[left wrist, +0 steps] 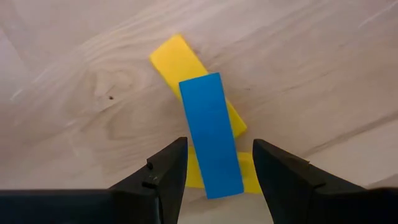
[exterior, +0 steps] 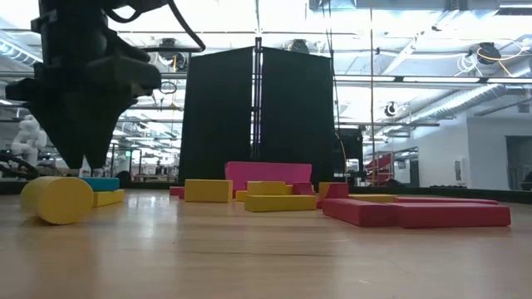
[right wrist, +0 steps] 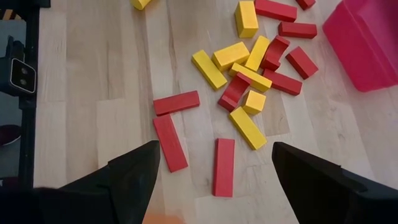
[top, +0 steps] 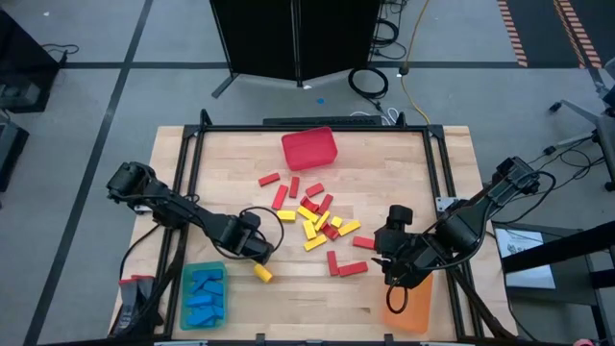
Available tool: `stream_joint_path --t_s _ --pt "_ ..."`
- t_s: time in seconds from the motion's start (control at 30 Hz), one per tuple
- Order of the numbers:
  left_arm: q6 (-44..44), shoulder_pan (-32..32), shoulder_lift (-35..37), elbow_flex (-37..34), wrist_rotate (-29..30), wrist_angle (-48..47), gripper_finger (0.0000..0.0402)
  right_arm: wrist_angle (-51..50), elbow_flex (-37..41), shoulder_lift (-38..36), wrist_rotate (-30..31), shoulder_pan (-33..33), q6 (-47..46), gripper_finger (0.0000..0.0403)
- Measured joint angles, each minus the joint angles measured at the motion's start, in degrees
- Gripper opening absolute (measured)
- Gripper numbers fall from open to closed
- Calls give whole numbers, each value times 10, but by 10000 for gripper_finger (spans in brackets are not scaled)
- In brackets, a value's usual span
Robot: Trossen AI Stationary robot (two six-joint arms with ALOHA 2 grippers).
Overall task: Sort blocks
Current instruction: Put the blue block into the green bin
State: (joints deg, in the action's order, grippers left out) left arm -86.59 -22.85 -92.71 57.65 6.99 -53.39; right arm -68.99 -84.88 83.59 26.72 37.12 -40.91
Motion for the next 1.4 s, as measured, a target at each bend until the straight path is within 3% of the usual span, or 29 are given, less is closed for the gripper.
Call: stream_joint_path --t_s 0.6,0.73,0.9,1.4 --pt "28 0 -65 0 -23 35 187 -3 0 0 0 0 0 306" --pt "31 0 -65 0 -38 34 166 -3 0 0 0 0 0 306" --pt "45 0 -65 1 -42 34 108 -3 0 0 0 0 0 306" --pt "75 0 -65 71 -40 -11 108 -3 0 0 0 0 0 306"
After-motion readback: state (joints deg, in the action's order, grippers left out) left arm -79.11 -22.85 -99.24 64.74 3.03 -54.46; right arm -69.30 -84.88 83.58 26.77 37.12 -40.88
